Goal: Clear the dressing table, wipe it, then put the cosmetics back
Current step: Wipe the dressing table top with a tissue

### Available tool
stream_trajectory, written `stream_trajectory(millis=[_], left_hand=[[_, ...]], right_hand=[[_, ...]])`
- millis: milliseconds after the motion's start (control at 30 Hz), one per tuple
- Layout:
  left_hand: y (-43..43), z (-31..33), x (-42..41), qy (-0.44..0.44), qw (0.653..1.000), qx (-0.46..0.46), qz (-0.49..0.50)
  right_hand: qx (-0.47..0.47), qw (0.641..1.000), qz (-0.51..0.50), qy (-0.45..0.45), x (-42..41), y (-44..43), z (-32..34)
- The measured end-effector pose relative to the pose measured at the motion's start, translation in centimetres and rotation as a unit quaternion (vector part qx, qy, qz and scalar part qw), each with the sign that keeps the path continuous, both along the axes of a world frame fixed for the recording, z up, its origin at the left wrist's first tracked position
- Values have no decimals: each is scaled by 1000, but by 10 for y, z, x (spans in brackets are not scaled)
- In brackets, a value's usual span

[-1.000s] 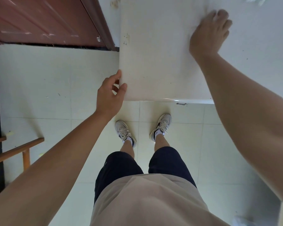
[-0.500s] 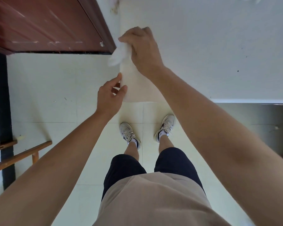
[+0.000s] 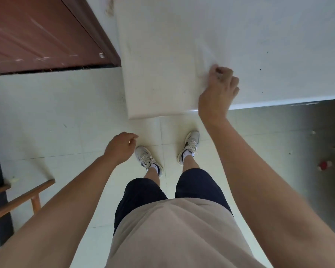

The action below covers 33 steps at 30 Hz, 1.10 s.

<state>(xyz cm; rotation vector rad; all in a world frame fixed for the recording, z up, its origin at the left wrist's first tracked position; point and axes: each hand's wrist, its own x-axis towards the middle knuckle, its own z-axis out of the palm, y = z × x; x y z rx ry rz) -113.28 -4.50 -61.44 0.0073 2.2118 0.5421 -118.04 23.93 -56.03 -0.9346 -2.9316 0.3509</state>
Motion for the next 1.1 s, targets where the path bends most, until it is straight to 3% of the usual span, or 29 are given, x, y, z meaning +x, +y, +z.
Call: stream_trajectory(millis=[133, 267, 400, 500, 600, 700, 767, 833, 967, 1033, 1100], left_hand=[[-5, 10, -2, 38, 986, 18, 164], [-2, 35, -34, 66, 950, 79, 293], [19, 54, -65, 104, 908, 166, 370], [38, 61, -79, 87, 877, 237, 410], [46, 62, -82, 89, 876, 242, 407], [42, 59, -76, 107, 882, 236, 393], [43, 61, -74, 98, 874, 248, 407], [45, 61, -75, 76, 862, 260, 428], [37, 65, -80, 43, 858, 245, 450], [31, 68, -80, 43, 862, 232, 449], [27, 67, -78, 43, 865, 229, 445]], right_hand=[[-46, 976, 212, 37, -6, -82, -1], [-116, 938, 325, 45, -25, -98, 3], [-202, 948, 196, 149, -22, -44, 13], [-126, 969, 58, 203, -16, 27, 17], [-61, 983, -106, 140, -9, 90, 13], [-7, 988, -152, 4, 6, 97, 4], [-14, 995, -97, -13, 9, 64, 2], [-20, 999, 35, -6, 6, 11, 0], [-76, 962, 263, 16, 0, -94, 0], [-127, 938, 321, 15, -9, -116, 6], [-199, 932, 300, 48, -19, -109, 11]])
